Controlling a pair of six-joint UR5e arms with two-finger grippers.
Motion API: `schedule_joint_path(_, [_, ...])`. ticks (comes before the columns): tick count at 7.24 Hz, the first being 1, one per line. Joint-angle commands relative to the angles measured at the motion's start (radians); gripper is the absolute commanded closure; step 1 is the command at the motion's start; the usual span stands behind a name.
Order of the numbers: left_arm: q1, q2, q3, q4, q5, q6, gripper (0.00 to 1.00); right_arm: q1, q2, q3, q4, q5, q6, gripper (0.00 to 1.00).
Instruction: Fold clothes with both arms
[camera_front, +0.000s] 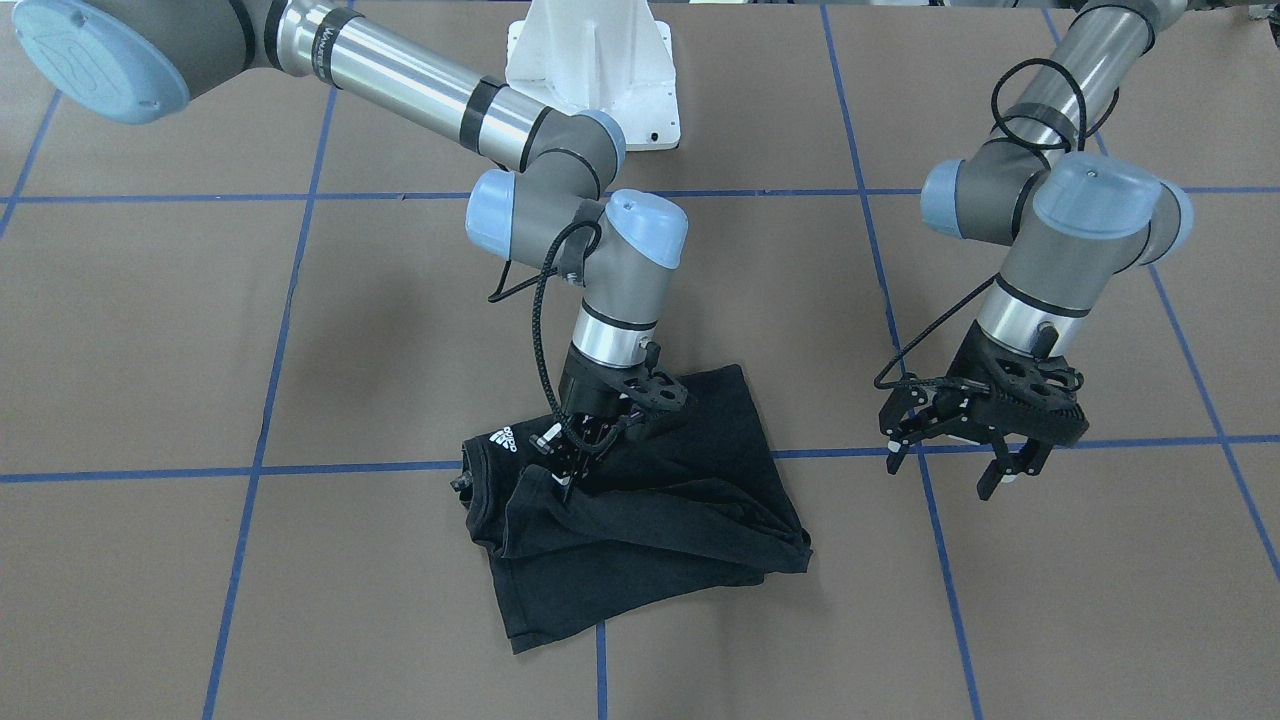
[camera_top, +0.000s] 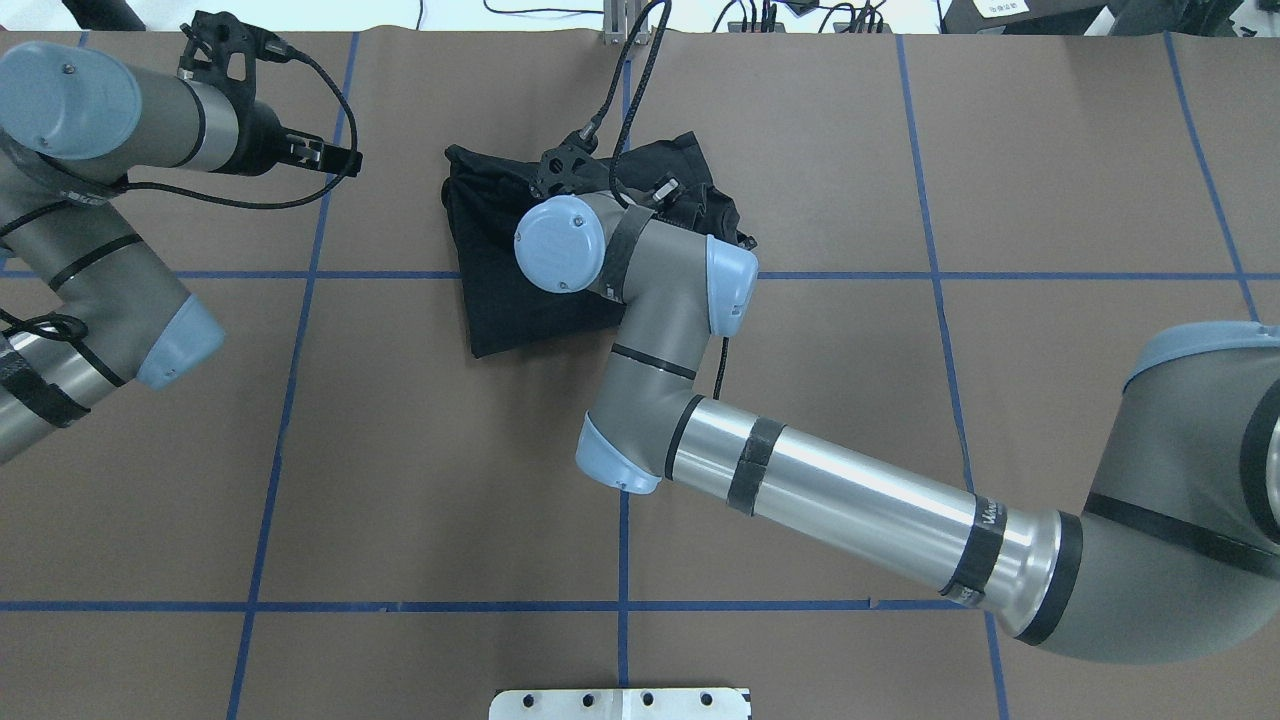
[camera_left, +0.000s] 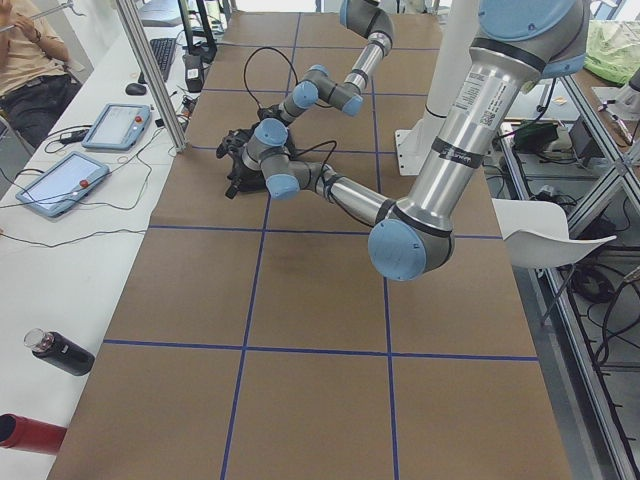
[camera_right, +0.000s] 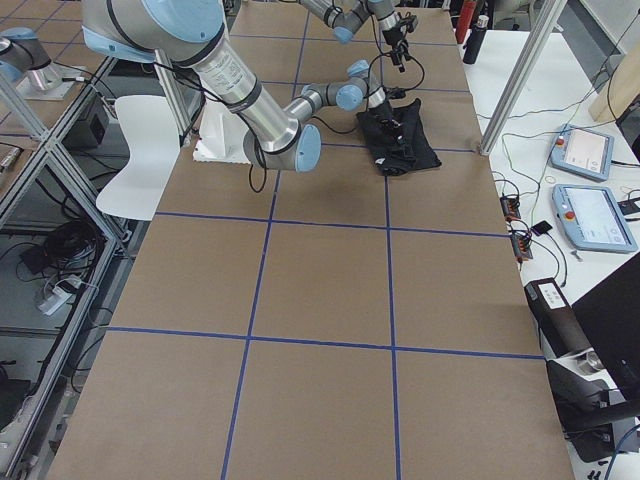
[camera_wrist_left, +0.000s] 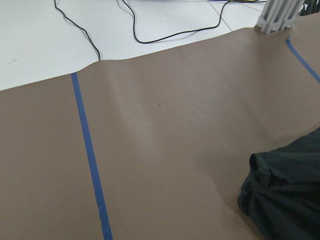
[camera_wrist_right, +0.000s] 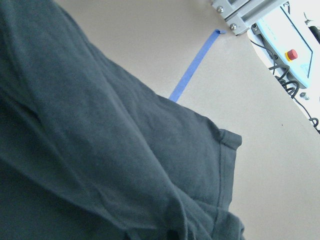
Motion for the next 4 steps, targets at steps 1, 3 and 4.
schedule_joint_path(1, [0.000, 0.000, -0.001, 0.000, 0.001, -0.002, 0.00, 0.080, 0.004, -0.059, 0.080, 0.026, -0.002, 1.00])
schedule_joint_path(3, [-0.002, 0.029, -0.039, 0.002, 0.001, -0.003, 0.00, 0.101, 0.050, -0.205, 0.233, 0.019, 0.003, 1.00])
schedule_joint_path(4, [-0.002, 0.055, -0.071, 0.002, 0.001, -0.003, 0.00, 0.104, 0.062, -0.205, 0.239, 0.020, 0.019, 0.10])
